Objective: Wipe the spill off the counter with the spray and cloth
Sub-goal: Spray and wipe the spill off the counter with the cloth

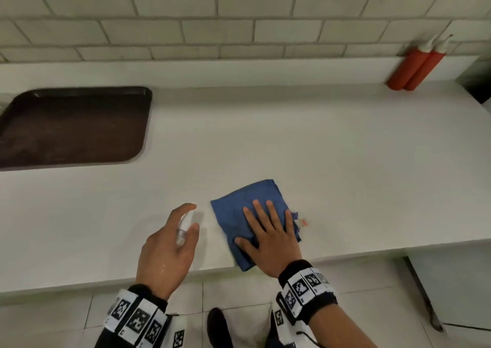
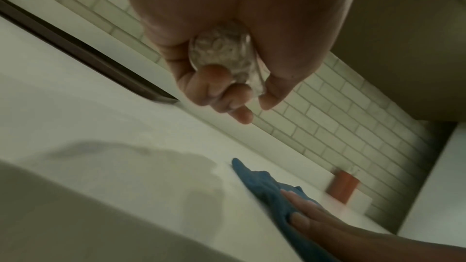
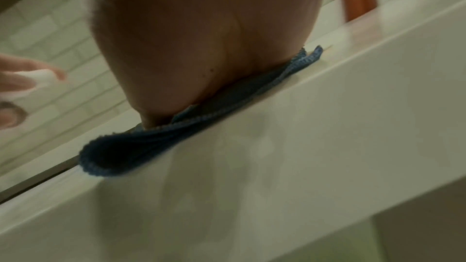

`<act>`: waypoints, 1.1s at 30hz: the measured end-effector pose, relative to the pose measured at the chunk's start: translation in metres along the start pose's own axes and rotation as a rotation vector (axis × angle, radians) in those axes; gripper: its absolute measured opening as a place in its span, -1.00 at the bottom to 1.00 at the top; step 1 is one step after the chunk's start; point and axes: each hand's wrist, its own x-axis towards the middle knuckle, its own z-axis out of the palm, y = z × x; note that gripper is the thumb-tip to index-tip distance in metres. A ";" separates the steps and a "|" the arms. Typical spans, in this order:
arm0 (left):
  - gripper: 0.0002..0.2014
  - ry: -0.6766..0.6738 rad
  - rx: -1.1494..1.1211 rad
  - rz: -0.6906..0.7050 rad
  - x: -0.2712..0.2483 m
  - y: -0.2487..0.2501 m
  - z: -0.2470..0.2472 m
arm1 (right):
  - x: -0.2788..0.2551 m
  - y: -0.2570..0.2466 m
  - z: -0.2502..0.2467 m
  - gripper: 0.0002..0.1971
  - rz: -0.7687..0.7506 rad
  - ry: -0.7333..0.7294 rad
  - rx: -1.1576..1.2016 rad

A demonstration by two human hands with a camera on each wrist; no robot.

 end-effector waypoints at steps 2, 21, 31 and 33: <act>-0.67 -0.026 0.007 0.065 -0.004 0.008 0.013 | -0.017 0.035 -0.003 -0.23 0.114 0.004 0.002; -0.72 -0.184 0.098 0.188 -0.017 0.084 0.100 | -0.074 0.225 -0.034 -0.14 0.602 -0.009 0.079; -0.67 -0.152 0.090 0.122 -0.021 0.115 0.131 | -0.080 0.202 -0.011 -0.15 0.324 0.077 0.024; -0.63 -0.115 0.096 0.095 -0.024 0.112 0.130 | -0.058 0.209 -0.025 -0.09 0.307 0.065 0.014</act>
